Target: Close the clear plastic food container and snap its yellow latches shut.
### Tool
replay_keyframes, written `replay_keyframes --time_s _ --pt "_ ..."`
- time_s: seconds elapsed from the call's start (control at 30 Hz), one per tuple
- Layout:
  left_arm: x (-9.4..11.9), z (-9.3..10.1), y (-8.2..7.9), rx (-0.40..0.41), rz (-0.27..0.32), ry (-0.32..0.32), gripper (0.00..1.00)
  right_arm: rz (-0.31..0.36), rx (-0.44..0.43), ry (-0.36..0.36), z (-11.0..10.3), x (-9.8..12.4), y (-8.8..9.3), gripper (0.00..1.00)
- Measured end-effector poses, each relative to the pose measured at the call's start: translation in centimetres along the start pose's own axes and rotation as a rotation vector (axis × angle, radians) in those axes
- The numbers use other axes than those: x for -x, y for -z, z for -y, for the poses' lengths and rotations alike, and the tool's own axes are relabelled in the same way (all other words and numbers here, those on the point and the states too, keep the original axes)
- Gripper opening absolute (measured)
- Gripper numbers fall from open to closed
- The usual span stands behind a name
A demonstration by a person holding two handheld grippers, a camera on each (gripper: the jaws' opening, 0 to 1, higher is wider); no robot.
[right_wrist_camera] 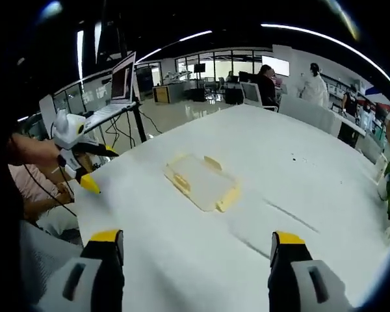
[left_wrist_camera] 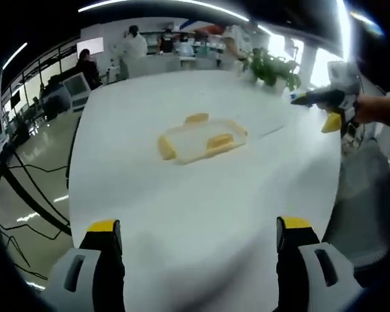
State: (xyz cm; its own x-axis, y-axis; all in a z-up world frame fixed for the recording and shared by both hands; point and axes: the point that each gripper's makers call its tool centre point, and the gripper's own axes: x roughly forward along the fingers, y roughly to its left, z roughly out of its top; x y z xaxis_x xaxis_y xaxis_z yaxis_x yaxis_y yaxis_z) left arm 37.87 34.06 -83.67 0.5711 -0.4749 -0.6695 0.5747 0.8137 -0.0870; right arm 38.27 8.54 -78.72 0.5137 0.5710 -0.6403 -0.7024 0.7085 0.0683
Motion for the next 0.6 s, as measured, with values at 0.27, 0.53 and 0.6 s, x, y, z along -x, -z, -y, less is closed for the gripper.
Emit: replay_keyframes --time_s 0.27,0.53,0.6 --pt "-2.1 -1.6 -0.9 -0.026 -0.001 0.014 0.98 -0.037 0.052 -0.043 0.2 -1.3 -0.2 0.89" --pt "-3.2 -3.4 -1.7 -0.076 -0.012 0.013 0.98 -0.065 0.102 -0.077 0.5 -2.7 -0.2 0.86" --pt "-3.5 -3.4 -1.8 -0.087 -0.020 0.020 0.98 -0.071 0.119 -0.084 0.6 -3.0 -0.2 0.85"
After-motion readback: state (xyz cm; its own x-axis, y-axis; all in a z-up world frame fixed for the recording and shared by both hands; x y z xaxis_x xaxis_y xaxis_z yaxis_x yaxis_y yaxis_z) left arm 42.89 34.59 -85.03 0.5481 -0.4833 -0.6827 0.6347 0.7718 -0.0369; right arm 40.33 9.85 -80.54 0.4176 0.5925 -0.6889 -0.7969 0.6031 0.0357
